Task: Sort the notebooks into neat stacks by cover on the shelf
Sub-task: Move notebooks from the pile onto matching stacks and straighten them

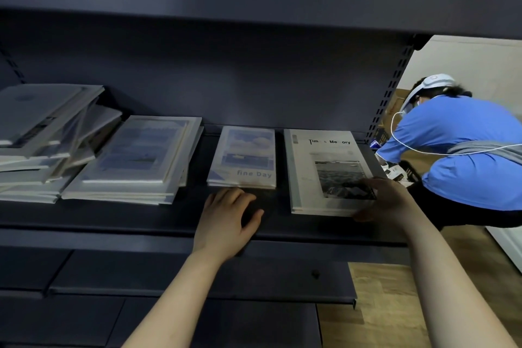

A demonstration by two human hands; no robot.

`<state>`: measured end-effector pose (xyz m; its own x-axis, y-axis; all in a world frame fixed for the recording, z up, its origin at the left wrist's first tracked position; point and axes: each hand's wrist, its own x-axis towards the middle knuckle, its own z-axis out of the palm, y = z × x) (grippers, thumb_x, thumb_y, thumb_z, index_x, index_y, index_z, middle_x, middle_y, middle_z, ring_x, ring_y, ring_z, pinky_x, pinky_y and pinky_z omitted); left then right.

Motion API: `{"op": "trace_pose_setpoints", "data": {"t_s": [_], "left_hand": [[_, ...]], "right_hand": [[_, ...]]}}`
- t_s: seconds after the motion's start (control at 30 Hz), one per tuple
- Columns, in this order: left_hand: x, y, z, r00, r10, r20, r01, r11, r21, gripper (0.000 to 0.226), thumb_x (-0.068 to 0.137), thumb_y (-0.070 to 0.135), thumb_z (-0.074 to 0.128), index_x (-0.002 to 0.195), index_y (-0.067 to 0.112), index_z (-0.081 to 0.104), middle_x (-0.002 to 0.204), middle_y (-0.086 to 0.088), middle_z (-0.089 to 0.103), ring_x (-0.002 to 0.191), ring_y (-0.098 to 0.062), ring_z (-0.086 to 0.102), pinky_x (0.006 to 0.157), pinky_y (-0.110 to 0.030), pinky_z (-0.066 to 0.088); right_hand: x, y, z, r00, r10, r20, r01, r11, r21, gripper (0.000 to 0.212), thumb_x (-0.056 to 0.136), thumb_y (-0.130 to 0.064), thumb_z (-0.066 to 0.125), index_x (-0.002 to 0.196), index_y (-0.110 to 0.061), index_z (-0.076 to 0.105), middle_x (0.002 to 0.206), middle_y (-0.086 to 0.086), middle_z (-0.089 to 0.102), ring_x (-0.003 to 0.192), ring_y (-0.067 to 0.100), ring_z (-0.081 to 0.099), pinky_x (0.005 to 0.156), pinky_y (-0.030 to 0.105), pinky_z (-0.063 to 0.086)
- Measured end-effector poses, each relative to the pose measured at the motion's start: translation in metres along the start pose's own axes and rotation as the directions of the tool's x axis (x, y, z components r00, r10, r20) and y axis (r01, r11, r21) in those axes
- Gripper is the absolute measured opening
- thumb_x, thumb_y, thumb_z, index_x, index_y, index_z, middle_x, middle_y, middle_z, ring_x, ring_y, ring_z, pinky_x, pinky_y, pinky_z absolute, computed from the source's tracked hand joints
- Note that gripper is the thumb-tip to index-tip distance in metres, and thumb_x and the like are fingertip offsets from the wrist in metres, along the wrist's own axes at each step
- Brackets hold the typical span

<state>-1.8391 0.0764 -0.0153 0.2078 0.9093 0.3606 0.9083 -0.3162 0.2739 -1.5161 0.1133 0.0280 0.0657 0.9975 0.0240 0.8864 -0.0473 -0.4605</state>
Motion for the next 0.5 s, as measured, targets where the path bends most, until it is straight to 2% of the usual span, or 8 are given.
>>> {"op": "trace_pose_setpoints", "data": {"t_s": [0.17,0.33,0.43,0.5], "left_hand": [[0.0,0.0,0.0,1.0,0.006,-0.013,-0.006,1.0,0.003,0.038,0.09,0.047,0.049,0.115,0.022,0.063,0.111,0.005,0.061,0.106,-0.018,0.055,0.093,-0.039,0.043],[0.0,-0.002,-0.003,1.0,0.026,0.017,-0.025,0.999,-0.024,0.036,0.091,0.044,0.05,0.116,0.022,0.063,0.113,0.006,0.06,0.106,-0.017,0.054,0.092,-0.037,0.041],[-0.003,-0.003,-0.008,0.998,0.061,0.027,-0.06,0.997,-0.047,0.032,0.092,0.038,0.052,0.118,0.022,0.062,0.113,0.005,0.06,0.107,-0.017,0.054,0.091,-0.035,0.039],[-0.007,-0.006,-0.013,0.996,0.081,0.031,-0.079,0.995,-0.055,0.032,0.092,0.036,0.052,0.119,0.022,0.062,0.114,0.005,0.06,0.107,-0.017,0.053,0.091,-0.033,0.038]], "right_hand": [[-0.002,-0.001,0.0,1.0,0.015,-0.012,-0.015,1.0,0.025,0.086,0.048,-0.015,0.093,0.127,-0.011,0.061,0.127,0.009,0.061,0.115,0.027,0.056,0.09,0.03,0.042],[-0.002,-0.002,-0.002,0.998,0.054,0.041,-0.056,0.997,0.054,0.089,0.049,-0.011,0.093,0.131,-0.008,0.058,0.131,0.01,0.057,0.116,0.025,0.055,0.092,0.027,0.042],[-0.003,-0.012,-0.001,0.986,0.129,0.11,-0.134,0.99,0.04,0.085,0.056,-0.005,0.088,0.134,-0.005,0.053,0.134,0.014,0.051,0.122,0.028,0.05,0.1,0.034,0.042],[-0.005,-0.029,0.002,0.986,0.117,0.118,-0.115,0.993,-0.025,0.076,0.066,0.0,0.077,0.136,-0.009,0.05,0.139,0.015,0.045,0.131,0.033,0.039,0.107,0.041,0.038]]}}
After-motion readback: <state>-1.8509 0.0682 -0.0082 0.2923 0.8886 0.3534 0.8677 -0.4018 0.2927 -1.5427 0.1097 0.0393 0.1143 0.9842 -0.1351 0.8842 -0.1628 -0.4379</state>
